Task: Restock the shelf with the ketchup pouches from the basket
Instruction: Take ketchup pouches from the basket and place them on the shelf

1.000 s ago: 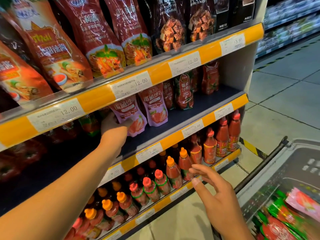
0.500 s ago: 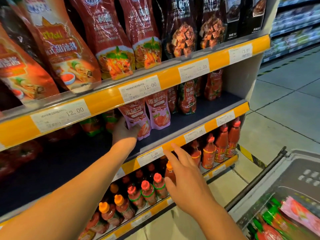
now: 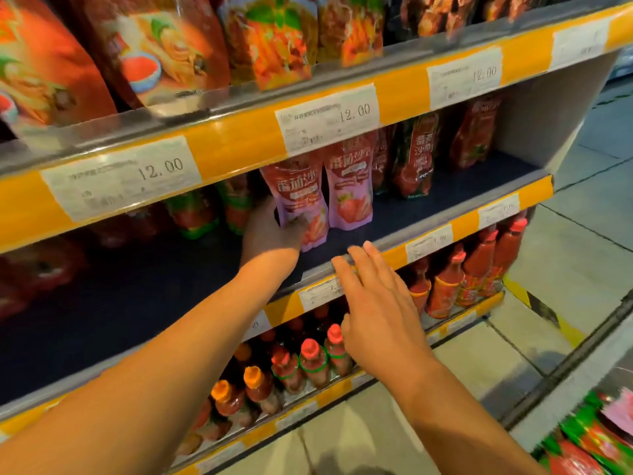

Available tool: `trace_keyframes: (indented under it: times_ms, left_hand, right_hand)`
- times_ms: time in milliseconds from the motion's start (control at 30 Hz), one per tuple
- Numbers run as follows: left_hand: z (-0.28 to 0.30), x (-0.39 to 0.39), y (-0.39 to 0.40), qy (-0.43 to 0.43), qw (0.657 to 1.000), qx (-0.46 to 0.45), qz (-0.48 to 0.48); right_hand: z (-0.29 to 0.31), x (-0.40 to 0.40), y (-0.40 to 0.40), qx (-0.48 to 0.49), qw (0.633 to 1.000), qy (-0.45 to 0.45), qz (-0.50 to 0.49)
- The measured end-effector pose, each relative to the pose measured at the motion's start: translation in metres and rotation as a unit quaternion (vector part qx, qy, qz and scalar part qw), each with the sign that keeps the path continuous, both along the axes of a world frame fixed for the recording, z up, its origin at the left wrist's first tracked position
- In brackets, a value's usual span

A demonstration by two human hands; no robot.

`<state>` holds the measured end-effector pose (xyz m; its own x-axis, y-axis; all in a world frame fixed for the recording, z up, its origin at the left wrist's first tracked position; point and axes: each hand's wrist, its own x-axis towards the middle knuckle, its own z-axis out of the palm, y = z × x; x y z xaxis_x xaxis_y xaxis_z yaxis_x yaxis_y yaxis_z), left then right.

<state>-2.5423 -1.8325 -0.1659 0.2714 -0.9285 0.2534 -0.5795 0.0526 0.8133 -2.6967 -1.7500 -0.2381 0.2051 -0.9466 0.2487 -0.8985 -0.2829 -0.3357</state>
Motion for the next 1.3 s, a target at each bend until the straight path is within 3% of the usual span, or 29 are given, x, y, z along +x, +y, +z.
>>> trace_keyframes:
  times_ms: [400, 500, 567, 633, 700, 800, 833, 933, 1000, 1033, 1133, 1233, 1300]
  left_hand:
    - [-0.005, 0.000, -0.006, -0.009, 1.000, 0.020, -0.005]
    - [-0.011, 0.034, 0.018, 0.042, 0.999, 0.033, -0.012]
    - [-0.015, 0.054, 0.040, 0.069, 0.993, 0.100, 0.010]
    - [-0.031, 0.053, 0.082, 0.204, 0.964, 0.171, -0.019]
    - [-0.033, 0.010, 0.133, 0.111, 0.966, 0.211, -0.103]
    - [-0.024, -0.074, 0.197, 0.086, 0.972, 0.103, -0.195]
    - [-0.028, -0.097, 0.203, 0.068, 0.964, 0.085, -0.244]
    - [-0.053, -0.159, 0.189, -0.102, 0.929, 0.078, -0.347]
    - [-0.075, -0.202, 0.177, -0.185, 0.902, 0.073, -0.384]
    - [-0.086, -0.220, 0.174, -0.217, 0.889, 0.070, -0.396]
    - [-0.106, -0.259, 0.161, -0.311, 0.867, 0.097, -0.377]
    - [-0.116, -0.268, 0.163, -0.385, 0.850, 0.094, -0.346]
    - [-0.118, -0.268, 0.166, -0.405, 0.848, 0.076, -0.333]
  right_hand:
    - [-0.007, 0.000, 0.001, -0.013, 0.999, -0.037, 0.010]
    - [-0.002, -0.004, 0.002, 0.003, 0.999, -0.045, 0.024]
    - [0.005, -0.010, 0.000, 0.034, 0.997, -0.060, 0.044]
    - [0.015, -0.021, 0.001, 0.074, 0.991, -0.083, 0.077]
    - [0.027, -0.042, 0.009, 0.062, 0.988, -0.109, 0.088]
    - [0.038, -0.094, 0.036, -0.019, 0.985, -0.168, 0.029]
    - [0.037, -0.116, 0.049, -0.044, 0.979, -0.197, 0.000]
    - [0.021, -0.189, 0.091, -0.097, 0.952, -0.268, -0.115]
    - [0.004, -0.233, 0.116, -0.080, 0.908, -0.334, -0.240]
    - [-0.008, -0.255, 0.126, -0.060, 0.868, -0.382, -0.313]
    - [-0.047, -0.310, 0.150, 0.009, 0.696, -0.537, -0.477]
    - [-0.079, -0.340, 0.171, 0.073, 0.558, -0.630, -0.535]
    - [-0.100, -0.349, 0.179, 0.124, 0.502, -0.654, -0.552]
